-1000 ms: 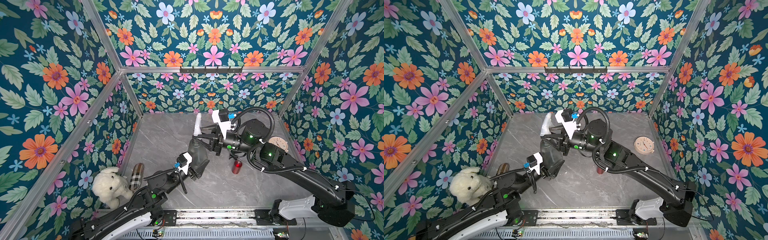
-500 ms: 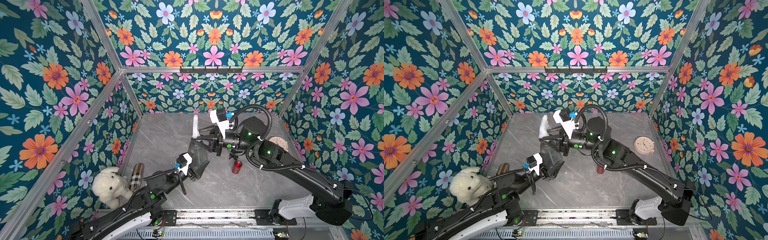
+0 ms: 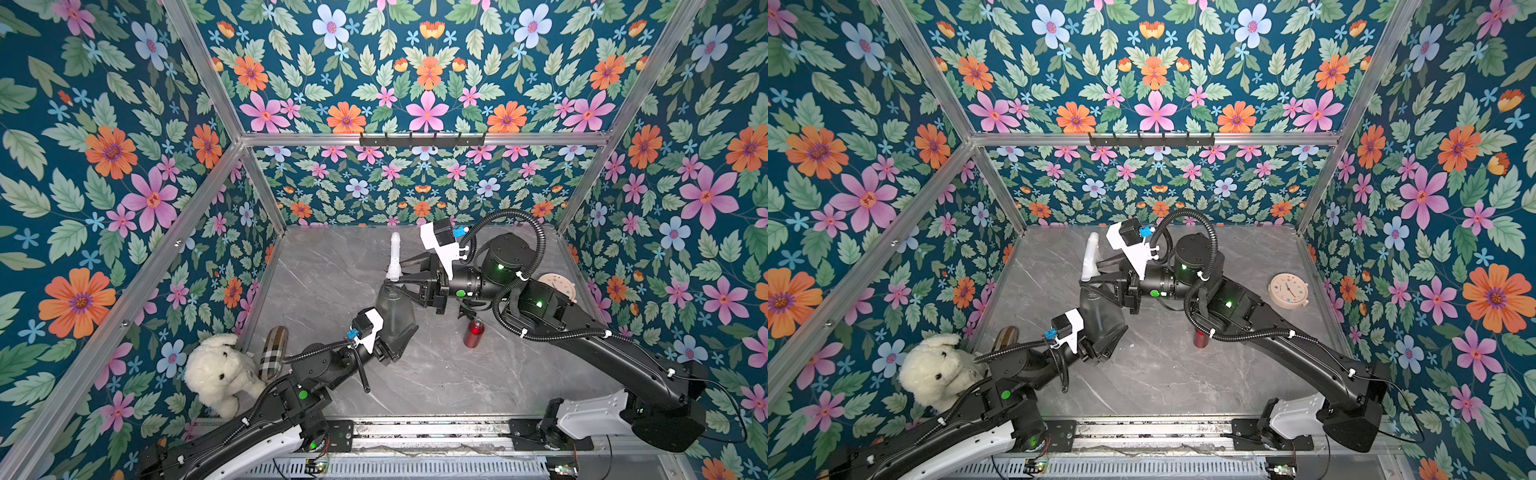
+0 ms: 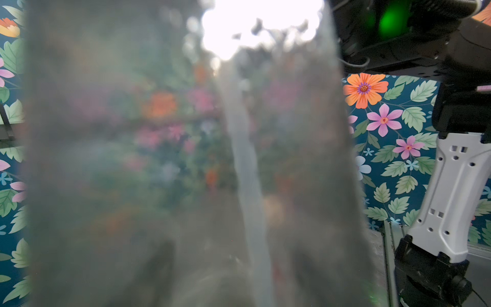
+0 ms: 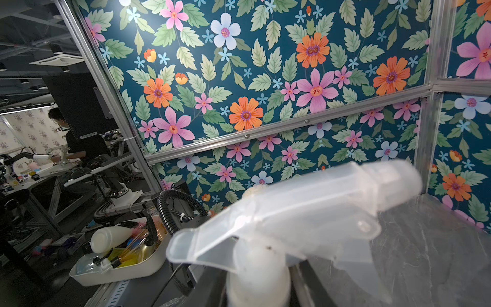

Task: Attach spray nozzles to spray bottles
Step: Insert the spray nozzle into the spray bottle.

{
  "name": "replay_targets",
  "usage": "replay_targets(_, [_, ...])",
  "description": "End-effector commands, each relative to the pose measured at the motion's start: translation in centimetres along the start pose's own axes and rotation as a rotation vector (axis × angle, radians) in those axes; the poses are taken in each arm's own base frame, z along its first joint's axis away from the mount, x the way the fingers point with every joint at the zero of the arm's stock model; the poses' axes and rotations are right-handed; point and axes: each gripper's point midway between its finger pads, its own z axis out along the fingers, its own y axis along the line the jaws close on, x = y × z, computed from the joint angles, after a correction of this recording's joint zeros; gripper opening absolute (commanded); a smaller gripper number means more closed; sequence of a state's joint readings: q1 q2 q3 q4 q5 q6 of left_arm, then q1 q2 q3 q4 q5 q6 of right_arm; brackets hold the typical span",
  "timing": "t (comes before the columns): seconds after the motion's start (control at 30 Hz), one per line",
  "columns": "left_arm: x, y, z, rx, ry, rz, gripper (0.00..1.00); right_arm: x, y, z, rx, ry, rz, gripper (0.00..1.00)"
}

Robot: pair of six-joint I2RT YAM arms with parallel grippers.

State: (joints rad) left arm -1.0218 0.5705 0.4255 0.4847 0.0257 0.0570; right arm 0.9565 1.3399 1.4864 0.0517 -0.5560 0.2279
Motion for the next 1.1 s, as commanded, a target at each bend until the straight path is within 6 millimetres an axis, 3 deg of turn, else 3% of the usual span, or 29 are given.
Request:
replay_targets(0.0, [-2.0,0.5,-0.2,-0.021,-0.073,-0.029,0.00,0.9,0.6,0.1,-0.041,0.041,-0.017,0.34])
replay_targets(0.4, [-1.6,0.3,-0.2,-0.013,-0.048,-0.017,0.00,1.6,-0.4,-0.5,-0.010,0.125,-0.003,0.34])
replay_targets(0.9, [-1.1,0.1,0.4,-0.006,-0.026,0.008,0.00,1.1,-0.4,-1.0,0.037,0.156,-0.044,0.54])
replay_targets(1.07, [-0.9,0.3,0.3,-0.013,-0.021,0.019,0.00,1.0,-0.4,-1.0,0.044,0.162,-0.044,0.56])
